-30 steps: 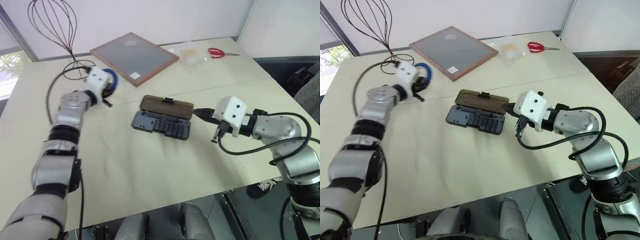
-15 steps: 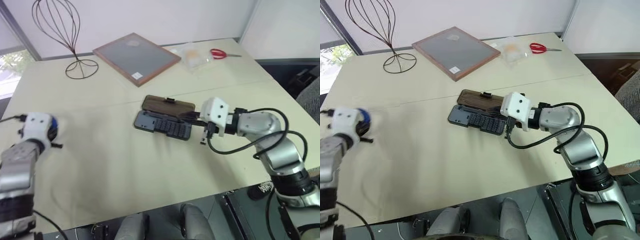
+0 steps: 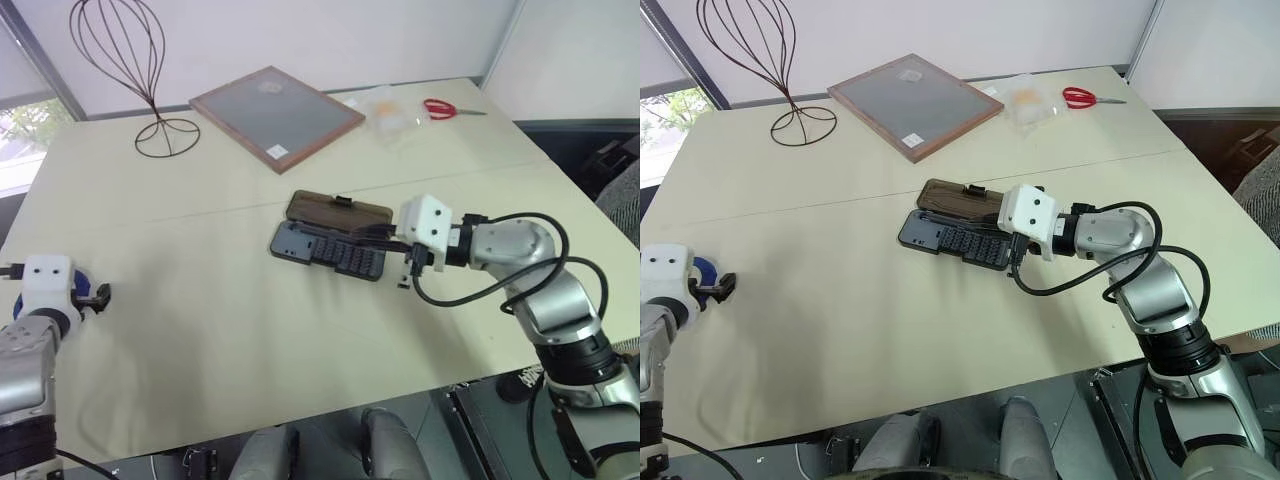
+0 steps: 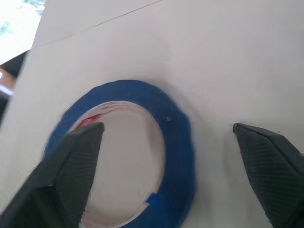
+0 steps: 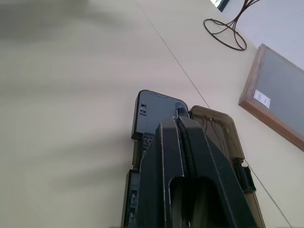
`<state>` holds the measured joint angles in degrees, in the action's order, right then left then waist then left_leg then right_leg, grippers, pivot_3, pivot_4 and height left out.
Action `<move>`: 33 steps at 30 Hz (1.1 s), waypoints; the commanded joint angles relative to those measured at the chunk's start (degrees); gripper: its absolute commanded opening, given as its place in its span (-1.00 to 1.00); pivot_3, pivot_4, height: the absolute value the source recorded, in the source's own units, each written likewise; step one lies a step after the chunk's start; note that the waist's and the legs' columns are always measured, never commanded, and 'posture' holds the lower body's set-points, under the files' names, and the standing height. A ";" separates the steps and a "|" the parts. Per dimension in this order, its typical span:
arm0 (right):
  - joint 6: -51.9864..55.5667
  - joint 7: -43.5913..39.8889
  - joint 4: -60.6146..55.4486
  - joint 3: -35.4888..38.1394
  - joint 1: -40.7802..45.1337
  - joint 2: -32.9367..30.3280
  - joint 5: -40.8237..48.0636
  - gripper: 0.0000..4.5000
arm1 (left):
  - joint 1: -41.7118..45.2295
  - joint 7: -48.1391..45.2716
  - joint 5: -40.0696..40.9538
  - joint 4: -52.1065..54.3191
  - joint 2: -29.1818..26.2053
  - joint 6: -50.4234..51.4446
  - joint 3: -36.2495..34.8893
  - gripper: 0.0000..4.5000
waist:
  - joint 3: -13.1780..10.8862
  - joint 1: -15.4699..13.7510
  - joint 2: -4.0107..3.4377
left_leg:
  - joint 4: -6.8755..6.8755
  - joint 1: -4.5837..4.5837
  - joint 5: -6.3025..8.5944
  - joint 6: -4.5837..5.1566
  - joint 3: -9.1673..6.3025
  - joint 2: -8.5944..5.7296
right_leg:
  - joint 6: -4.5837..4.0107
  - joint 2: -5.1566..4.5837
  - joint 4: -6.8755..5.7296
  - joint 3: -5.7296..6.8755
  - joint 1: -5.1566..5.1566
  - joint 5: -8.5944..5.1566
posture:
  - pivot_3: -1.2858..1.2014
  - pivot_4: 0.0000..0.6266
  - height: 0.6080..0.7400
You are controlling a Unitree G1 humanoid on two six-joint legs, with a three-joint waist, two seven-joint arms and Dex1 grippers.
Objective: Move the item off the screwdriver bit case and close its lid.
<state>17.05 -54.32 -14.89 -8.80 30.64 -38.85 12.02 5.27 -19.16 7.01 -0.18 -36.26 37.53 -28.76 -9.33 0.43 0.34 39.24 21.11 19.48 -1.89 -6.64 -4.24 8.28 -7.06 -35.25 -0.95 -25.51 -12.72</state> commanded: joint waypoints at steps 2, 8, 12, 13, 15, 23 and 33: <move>-0.88 3.20 0.49 2.40 1.33 1.88 -0.07 -1.00 | 7.32 -2.57 6.58 6.96 0.29 3.70 0.93 0.98 | 0.07 -0.06 0.13 | 0.02 0.01 -0.01 -0.02 -0.02 0.00 | 0.00 0.00 -0.01 0.02 0.01 0.00 | 0.03 -0.52 1.00; -2.15 12.39 15.70 2.75 9.97 8.13 -4.79 -1.00 | 18.53 -6.74 15.26 12.72 2.73 14.42 8.95 0.98 | 0.09 0.65 0.16 | 0.01 -0.02 -0.02 -0.04 0.02 -0.03 | -0.03 0.00 -0.04 0.00 -0.01 0.02 | 0.03 -0.52 1.00; -1.46 13.88 25.83 2.52 14.72 10.97 -5.21 -0.76 | 22.01 -7.77 15.18 11.97 3.80 13.25 14.83 1.00 | 0.09 1.47 0.16 | -0.10 -0.02 -0.02 -0.04 0.04 -0.04 | -0.03 0.01 -0.08 0.02 -0.04 0.02 | 0.03 -0.52 1.00; -1.77 13.63 28.15 2.35 15.62 11.45 -5.31 -0.64 | 22.94 -7.75 14.85 11.42 4.19 12.70 16.07 1.00 | 0.09 1.81 0.16 | -0.12 -0.02 -0.02 -0.04 0.04 -0.04 | -0.03 0.02 -0.07 0.02 -0.04 0.02 | 0.03 -0.52 1.00; -0.48 13.16 31.78 1.90 17.20 12.18 -5.49 -0.21 | 24.16 -8.24 14.60 10.45 4.74 11.67 17.87 1.00 | 0.09 1.99 0.16 | -0.11 -0.01 -0.03 -0.05 0.02 -0.04 | -0.03 0.02 -0.07 0.03 -0.04 0.02 | 0.03 -0.52 1.00; 11.39 23.24 40.33 2.79 23.70 17.65 -8.38 0.98 | 23.95 -8.36 12.78 9.71 5.97 8.02 22.80 1.00 | 0.08 2.20 0.13 | -0.11 -0.01 -0.03 -0.06 0.04 -0.04 | -0.03 0.02 -0.07 0.01 -0.08 0.02 | 0.03 -0.52 1.00; 41.76 38.63 36.96 7.85 28.20 25.00 -8.33 0.98 | 22.85 -7.19 12.50 9.87 7.01 6.89 22.27 1.00 | 0.07 2.11 0.11 | -0.07 0.10 -0.03 -0.06 0.00 -0.05 | -0.03 0.01 -0.12 0.01 -0.15 0.02 | 0.03 -0.52 1.00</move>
<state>54.29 -18.29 24.76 -3.59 56.24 -14.29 3.51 27.75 -26.76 19.53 8.44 -29.13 45.68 -5.36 -9.26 2.55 0.45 39.17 21.23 19.44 -1.95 -6.64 -4.29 8.25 -7.05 -35.39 -0.94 -25.67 -12.69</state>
